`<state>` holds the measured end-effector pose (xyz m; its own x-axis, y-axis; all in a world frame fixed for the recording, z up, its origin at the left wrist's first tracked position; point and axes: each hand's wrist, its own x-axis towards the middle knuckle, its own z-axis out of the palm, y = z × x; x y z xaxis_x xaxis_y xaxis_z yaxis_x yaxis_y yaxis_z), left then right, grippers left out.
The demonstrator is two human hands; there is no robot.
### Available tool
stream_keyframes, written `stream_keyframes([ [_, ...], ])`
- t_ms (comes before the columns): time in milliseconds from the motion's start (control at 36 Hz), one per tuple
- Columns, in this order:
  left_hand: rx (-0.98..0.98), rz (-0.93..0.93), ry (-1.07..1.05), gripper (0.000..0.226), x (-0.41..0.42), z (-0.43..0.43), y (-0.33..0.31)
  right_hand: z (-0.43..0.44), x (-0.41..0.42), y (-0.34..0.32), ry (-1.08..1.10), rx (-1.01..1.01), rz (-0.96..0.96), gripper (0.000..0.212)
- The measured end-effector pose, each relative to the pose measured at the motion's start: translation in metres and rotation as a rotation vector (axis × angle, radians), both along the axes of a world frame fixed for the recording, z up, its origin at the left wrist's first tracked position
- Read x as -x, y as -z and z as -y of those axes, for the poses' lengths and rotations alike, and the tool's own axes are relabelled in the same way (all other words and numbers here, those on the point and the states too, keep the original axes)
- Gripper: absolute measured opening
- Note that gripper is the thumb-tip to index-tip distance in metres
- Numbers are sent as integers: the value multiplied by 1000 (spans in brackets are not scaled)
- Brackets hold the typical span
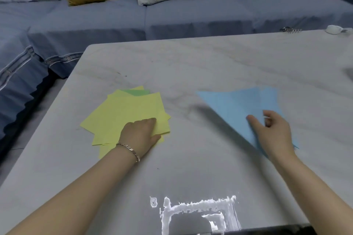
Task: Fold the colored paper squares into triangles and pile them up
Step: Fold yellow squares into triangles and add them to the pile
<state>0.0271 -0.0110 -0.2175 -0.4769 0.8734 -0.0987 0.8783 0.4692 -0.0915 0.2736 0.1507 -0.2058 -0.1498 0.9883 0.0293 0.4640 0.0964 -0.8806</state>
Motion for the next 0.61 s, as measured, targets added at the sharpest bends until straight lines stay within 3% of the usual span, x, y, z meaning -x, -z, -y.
stream_keyframes([
  [83,-70,-1,12,35,-1,0,4,-17,-9,-8,129,20,65,52],
  [167,-179,184,-105,33,-2,-1,4,-15,-11,-9,132,-71,286,71],
  [278,-429,261,-130,30,-8,4,-3,9,-1,-5,-73,-244,294,53],
  [361,-610,161,125,32,-14,11,-6,29,12,4,-338,-314,246,41],
  [528,-799,53,462,25,-41,24,-10,58,44,12,-698,-558,211,59],
  [611,-780,80,505,22,-43,29,-7,63,56,17,-703,-629,122,23],
])
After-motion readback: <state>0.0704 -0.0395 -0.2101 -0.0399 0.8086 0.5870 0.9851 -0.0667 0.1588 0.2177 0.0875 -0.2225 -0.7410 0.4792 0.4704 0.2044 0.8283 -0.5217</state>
